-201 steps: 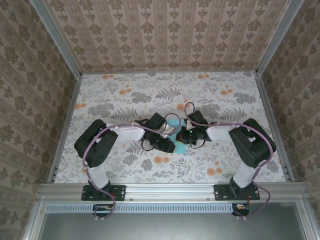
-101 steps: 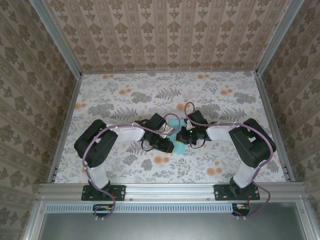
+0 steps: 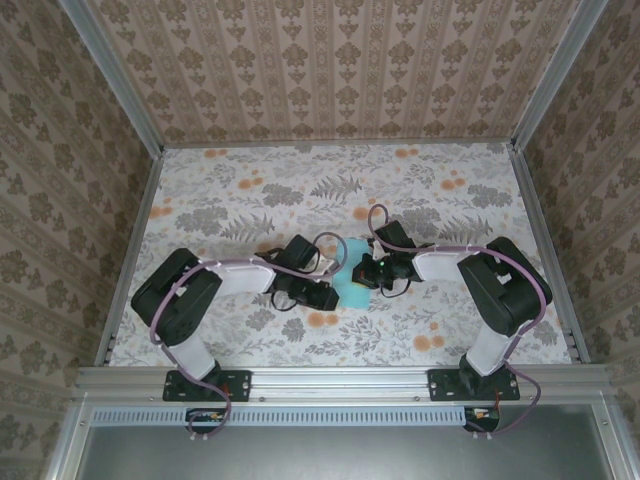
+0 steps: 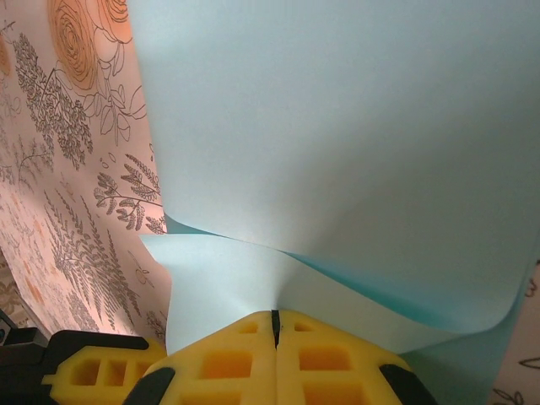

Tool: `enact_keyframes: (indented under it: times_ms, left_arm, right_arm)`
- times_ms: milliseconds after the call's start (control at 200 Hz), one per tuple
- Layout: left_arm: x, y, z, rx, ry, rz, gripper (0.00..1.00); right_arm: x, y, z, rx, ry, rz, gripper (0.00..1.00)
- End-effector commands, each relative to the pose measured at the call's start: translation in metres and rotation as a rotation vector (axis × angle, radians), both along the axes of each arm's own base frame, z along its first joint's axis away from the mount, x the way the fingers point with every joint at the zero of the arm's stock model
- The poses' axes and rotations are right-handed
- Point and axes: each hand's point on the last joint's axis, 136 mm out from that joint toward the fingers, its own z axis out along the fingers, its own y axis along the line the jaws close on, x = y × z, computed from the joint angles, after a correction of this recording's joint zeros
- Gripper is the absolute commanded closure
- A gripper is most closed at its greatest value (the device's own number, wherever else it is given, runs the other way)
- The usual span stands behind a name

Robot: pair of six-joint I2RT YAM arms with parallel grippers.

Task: Fold a paper plane with a square sheet of paper (fold left side to right side)
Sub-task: Fold the triangle a second time at the center of the table.

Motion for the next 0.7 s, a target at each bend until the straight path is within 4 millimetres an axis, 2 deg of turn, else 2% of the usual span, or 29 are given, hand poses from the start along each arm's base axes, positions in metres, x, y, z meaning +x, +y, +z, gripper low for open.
enact_keyframes:
  times_ms: [0, 255, 695]
  left_arm:
    - [-0.012, 0.019, -0.004, 0.051, 0.059, 0.030, 0.74]
    - [0.006, 0.008, 0.033, -0.044, 0.000, 0.037, 0.72]
    - [0.023, -0.016, 0.021, -0.047, -0.001, 0.004, 0.71]
  right_arm:
    - [-0.021, -0.025, -0.028, -0.124, 0.106, -0.022, 1.00]
    - [-0.020, -0.023, -0.025, -0.113, 0.102, -0.020, 0.99]
    - [-0.021, -0.023, -0.025, -0.111, 0.105, -0.019, 1.00]
